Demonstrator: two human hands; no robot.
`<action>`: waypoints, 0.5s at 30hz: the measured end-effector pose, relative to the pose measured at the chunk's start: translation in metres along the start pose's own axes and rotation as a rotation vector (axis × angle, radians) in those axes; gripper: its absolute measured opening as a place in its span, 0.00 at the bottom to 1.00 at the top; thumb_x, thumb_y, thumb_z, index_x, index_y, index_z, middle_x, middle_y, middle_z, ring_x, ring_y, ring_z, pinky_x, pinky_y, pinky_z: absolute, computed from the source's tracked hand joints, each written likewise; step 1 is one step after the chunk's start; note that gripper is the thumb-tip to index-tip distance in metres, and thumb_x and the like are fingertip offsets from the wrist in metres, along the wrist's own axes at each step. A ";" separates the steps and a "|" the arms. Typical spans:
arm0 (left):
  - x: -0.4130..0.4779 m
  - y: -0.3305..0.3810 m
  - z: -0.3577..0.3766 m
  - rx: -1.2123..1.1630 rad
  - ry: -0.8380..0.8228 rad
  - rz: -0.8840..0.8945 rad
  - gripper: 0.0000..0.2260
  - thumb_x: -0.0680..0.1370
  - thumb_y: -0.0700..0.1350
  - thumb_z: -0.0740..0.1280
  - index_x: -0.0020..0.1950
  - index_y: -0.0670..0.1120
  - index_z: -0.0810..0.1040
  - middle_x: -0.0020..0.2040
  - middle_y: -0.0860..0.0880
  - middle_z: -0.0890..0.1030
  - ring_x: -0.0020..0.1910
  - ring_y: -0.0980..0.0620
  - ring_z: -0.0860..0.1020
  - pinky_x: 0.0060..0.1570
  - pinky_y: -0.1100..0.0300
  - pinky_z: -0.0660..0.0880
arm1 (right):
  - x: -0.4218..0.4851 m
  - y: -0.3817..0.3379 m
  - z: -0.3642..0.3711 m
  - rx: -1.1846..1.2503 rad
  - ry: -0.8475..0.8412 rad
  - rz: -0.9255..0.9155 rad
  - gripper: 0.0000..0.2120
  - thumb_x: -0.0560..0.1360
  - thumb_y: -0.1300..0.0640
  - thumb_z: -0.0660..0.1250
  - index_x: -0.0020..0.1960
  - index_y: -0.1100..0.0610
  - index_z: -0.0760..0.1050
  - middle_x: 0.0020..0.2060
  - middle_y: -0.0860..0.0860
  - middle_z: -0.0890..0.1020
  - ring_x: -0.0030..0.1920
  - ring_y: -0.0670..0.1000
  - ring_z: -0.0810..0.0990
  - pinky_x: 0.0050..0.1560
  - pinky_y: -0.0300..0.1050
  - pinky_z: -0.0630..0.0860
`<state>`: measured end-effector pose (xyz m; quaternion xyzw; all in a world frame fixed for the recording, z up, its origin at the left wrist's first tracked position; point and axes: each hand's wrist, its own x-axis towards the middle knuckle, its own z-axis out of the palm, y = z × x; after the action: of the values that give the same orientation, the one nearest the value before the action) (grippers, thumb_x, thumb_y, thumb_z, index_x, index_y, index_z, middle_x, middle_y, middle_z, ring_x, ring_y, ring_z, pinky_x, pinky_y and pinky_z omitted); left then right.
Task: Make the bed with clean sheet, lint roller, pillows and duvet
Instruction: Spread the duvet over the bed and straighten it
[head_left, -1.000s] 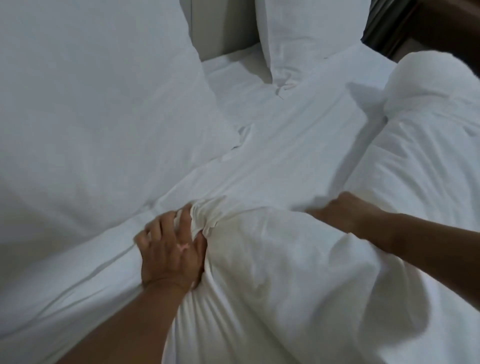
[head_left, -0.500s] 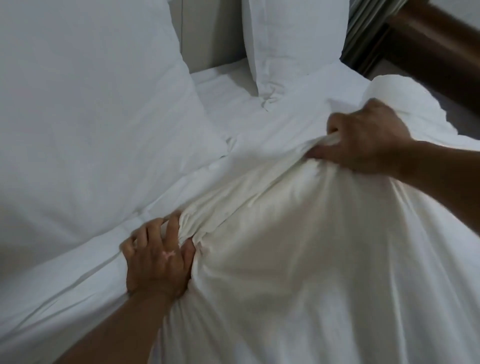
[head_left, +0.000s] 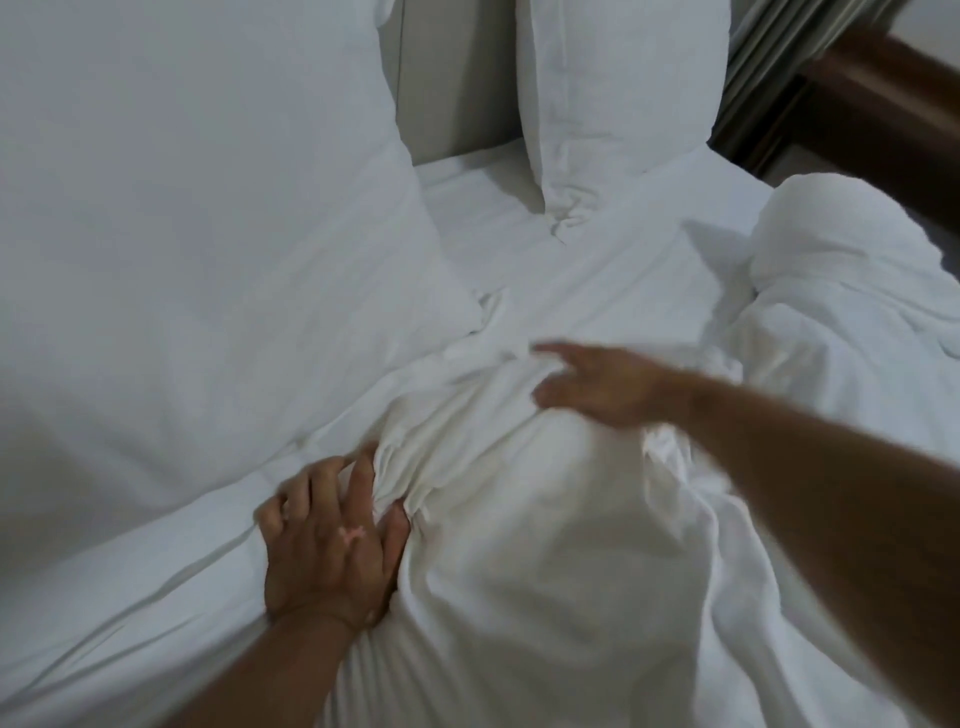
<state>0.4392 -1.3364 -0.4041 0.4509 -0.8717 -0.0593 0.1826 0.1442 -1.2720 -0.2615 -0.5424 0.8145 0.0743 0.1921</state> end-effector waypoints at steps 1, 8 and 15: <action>-0.001 0.000 0.000 -0.002 -0.001 0.005 0.27 0.75 0.59 0.57 0.68 0.45 0.75 0.59 0.42 0.75 0.57 0.39 0.73 0.56 0.40 0.67 | 0.001 -0.012 0.017 -0.104 -0.002 -0.039 0.29 0.75 0.30 0.61 0.69 0.45 0.69 0.64 0.49 0.79 0.68 0.54 0.74 0.67 0.51 0.67; 0.000 0.001 0.002 -0.014 0.009 -0.020 0.26 0.77 0.61 0.58 0.68 0.47 0.74 0.56 0.44 0.76 0.55 0.39 0.74 0.54 0.43 0.67 | 0.072 -0.044 -0.019 -0.412 0.321 0.160 0.10 0.80 0.49 0.59 0.60 0.49 0.68 0.59 0.54 0.77 0.64 0.58 0.74 0.63 0.58 0.65; 0.000 -0.003 0.006 -0.028 0.003 -0.040 0.23 0.78 0.60 0.58 0.66 0.47 0.74 0.56 0.45 0.76 0.55 0.40 0.73 0.54 0.44 0.67 | -0.020 -0.115 0.064 -0.091 0.421 0.242 0.41 0.79 0.40 0.55 0.81 0.54 0.35 0.81 0.56 0.41 0.80 0.64 0.41 0.73 0.74 0.49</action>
<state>0.4392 -1.3385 -0.4100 0.4657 -0.8613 -0.0745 0.1890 0.2706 -1.2798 -0.3020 -0.4524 0.8915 0.0188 -0.0166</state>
